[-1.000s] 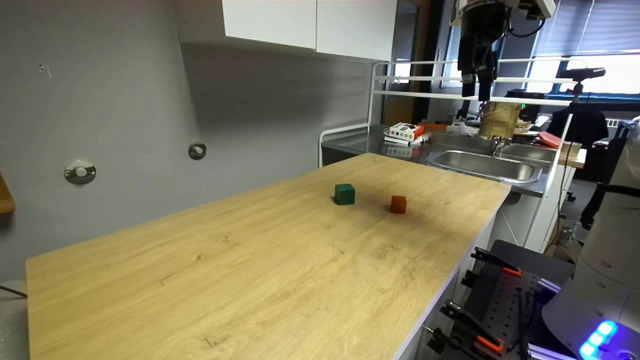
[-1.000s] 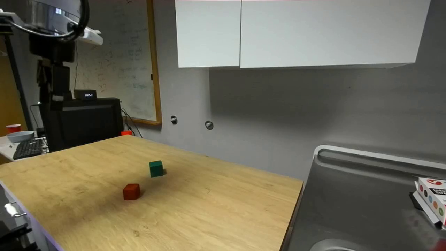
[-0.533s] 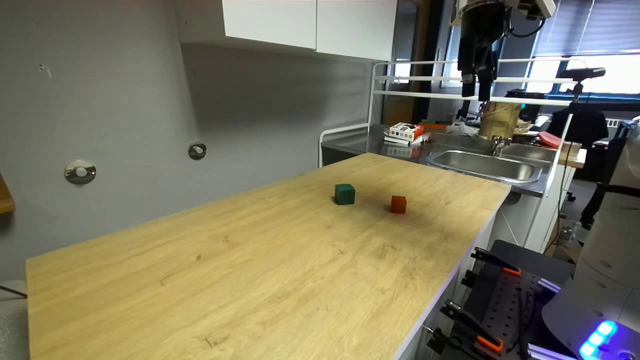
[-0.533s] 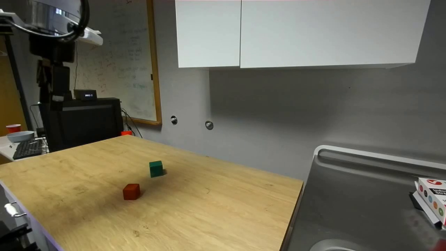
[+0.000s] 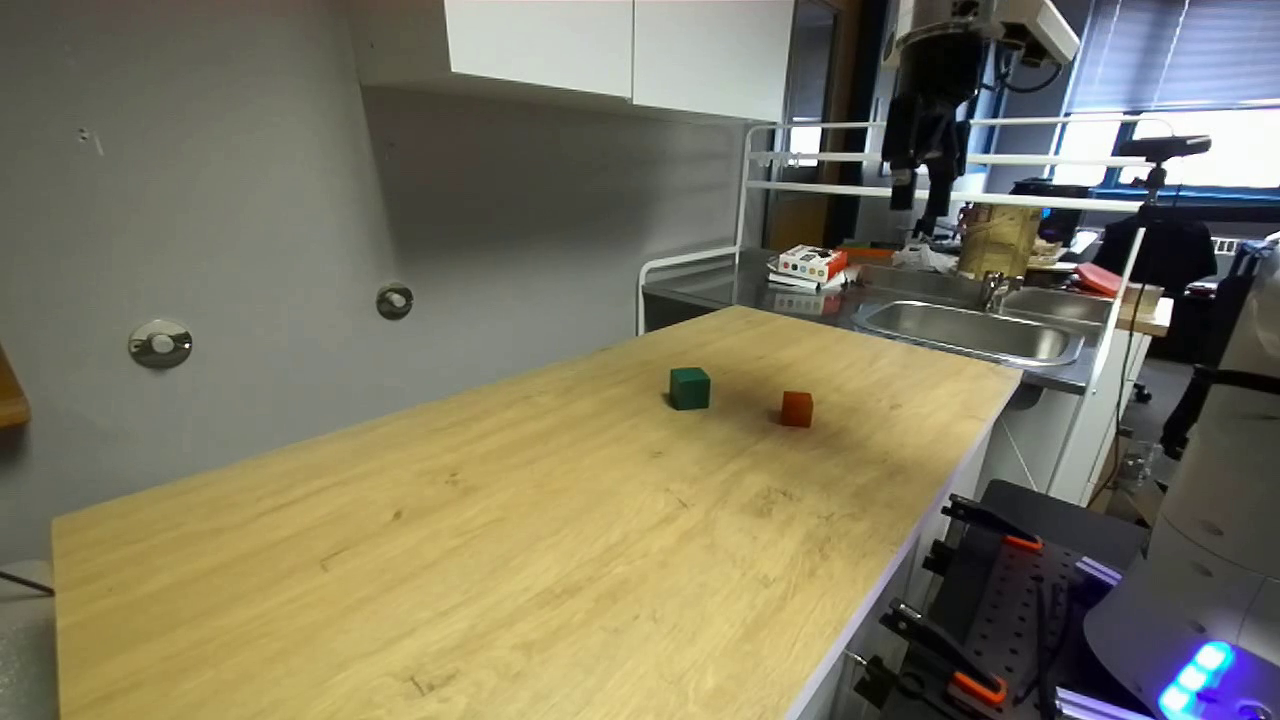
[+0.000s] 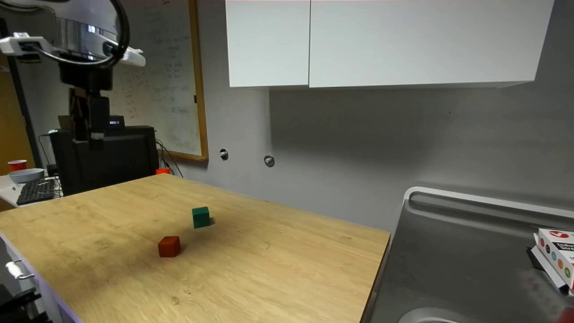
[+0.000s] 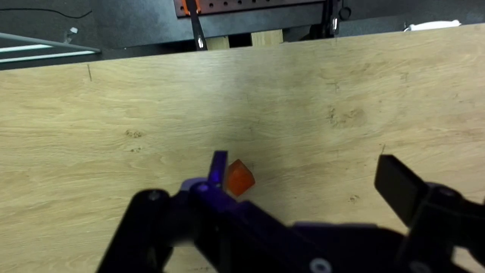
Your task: Put the orange block on top of the green block
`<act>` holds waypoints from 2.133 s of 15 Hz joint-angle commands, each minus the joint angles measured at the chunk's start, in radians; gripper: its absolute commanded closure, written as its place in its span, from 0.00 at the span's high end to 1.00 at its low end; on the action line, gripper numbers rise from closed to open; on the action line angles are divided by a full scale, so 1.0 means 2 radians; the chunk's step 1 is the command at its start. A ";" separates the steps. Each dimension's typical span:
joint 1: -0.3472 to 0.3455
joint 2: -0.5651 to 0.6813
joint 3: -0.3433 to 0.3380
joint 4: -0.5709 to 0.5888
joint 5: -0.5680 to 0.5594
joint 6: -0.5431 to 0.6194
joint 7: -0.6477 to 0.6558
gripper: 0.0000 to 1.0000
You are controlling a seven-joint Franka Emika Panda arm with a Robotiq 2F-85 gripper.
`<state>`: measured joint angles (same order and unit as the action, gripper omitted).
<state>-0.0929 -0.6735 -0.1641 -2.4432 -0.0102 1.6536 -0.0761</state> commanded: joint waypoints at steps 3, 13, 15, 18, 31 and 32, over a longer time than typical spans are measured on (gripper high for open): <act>-0.007 0.070 0.002 -0.028 0.014 0.120 0.014 1.00; -0.016 0.262 0.004 -0.025 0.029 0.255 0.051 1.00; -0.014 0.298 0.006 -0.017 0.034 0.267 0.058 1.00; -0.012 0.351 0.009 -0.001 0.044 0.279 0.066 1.00; -0.012 0.486 0.015 0.129 0.041 0.266 0.069 0.43; -0.012 0.487 0.015 0.134 0.041 0.263 0.069 0.34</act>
<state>-0.1117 0.2800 -0.1349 -2.2341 0.0814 2.2203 0.0321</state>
